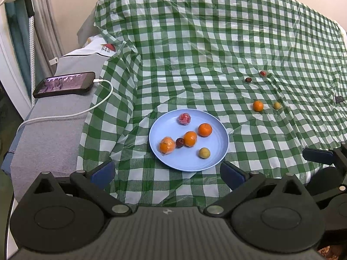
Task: Organize fruits
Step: 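Withdraw both open tools from the plate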
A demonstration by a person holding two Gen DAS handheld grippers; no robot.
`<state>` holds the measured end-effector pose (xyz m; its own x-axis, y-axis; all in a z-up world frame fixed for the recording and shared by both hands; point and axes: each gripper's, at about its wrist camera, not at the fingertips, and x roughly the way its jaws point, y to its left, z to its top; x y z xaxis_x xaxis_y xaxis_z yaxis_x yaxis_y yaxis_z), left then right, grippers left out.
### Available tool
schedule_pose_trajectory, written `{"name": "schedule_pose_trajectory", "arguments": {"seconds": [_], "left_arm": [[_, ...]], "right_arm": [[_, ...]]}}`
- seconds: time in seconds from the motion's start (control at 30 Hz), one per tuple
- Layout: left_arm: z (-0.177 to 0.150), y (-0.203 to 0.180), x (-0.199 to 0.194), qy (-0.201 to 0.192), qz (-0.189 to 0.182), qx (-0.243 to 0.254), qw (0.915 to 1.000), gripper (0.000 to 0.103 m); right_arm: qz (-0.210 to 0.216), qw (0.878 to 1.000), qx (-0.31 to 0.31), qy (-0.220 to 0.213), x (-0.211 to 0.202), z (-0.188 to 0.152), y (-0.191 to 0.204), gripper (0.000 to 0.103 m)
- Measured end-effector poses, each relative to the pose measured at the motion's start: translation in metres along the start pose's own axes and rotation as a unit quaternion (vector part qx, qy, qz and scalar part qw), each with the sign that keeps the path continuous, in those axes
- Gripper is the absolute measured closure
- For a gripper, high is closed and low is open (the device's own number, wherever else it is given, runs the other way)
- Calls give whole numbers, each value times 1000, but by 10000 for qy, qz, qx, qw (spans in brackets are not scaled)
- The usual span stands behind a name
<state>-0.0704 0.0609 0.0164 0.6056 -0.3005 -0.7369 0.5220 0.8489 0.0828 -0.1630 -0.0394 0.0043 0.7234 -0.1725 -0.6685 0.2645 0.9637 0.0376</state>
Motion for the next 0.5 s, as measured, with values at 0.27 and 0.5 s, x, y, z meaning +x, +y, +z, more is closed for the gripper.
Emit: {"name": "schedule_pose_trajectory", "arguments": {"seconds": [0.27,0.5], "left_arm": [[12,-2,13,96,40,-30,9999,0],[28,-10,26,120,40,11,9999,0]], "right_arm": [[-71,9999,149,35,12,2,-10,1],[-202,9995,258,26,22,5,-23,1]]}}
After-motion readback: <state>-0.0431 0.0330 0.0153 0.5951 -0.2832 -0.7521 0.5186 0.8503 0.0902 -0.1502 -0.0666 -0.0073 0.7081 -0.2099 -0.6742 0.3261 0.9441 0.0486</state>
